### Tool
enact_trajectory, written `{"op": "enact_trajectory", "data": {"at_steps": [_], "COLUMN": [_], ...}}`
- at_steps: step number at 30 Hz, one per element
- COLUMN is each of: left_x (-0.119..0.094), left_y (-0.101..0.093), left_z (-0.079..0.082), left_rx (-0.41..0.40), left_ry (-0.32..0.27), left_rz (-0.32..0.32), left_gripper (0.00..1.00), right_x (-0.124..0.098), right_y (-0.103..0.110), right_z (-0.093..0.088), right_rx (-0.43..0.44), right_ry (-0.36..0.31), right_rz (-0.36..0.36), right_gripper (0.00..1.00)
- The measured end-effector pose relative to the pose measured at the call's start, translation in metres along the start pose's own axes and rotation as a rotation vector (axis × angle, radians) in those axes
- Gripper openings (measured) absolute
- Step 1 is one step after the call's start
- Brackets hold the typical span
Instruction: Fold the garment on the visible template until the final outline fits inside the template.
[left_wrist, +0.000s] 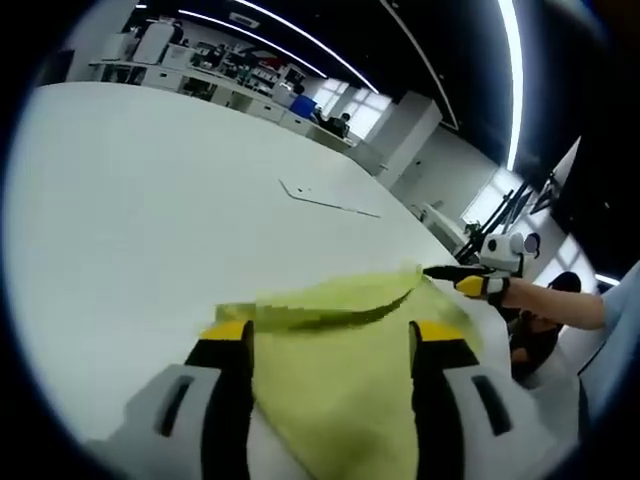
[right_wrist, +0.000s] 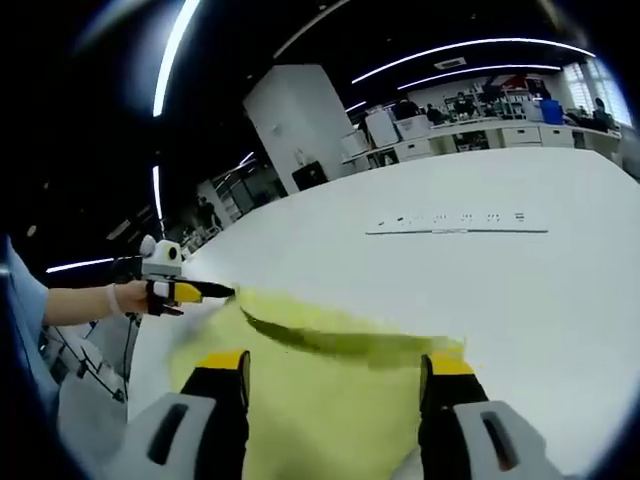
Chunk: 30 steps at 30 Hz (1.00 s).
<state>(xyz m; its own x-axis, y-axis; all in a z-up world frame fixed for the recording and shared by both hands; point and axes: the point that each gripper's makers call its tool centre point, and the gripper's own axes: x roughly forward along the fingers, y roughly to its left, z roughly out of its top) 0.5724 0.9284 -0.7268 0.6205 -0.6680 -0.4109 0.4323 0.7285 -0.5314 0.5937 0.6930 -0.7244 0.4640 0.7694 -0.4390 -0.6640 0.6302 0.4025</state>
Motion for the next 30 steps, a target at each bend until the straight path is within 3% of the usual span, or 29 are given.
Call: {"op": "enact_trajectory", "data": {"at_steps": [6, 14, 30], "left_x": [-0.006, -0.016, -0.066], "left_y": [-0.001, -0.010, -0.033], "left_z": [0.000, -0.001, -0.035], "left_rx": [0.013, 0.040, 0.090], "left_ry": [0.003, 0.016, 0.055], "left_rz": [0.005, 0.000, 0.014], "left_gripper": [0.65, 0.67, 0.63], "right_x": [-0.007, -0.018, -0.071], "right_y": [0.003, 0.012, 0.031], "right_z": [-0.004, -0.005, -0.023], "right_rx": [-0.031, -0.076, -0.071], "right_ry": [0.025, 0.033, 0.016], "right_rz": [0.000, 0.004, -0.022], "right_gripper": [0.69, 0.78, 0.77]}}
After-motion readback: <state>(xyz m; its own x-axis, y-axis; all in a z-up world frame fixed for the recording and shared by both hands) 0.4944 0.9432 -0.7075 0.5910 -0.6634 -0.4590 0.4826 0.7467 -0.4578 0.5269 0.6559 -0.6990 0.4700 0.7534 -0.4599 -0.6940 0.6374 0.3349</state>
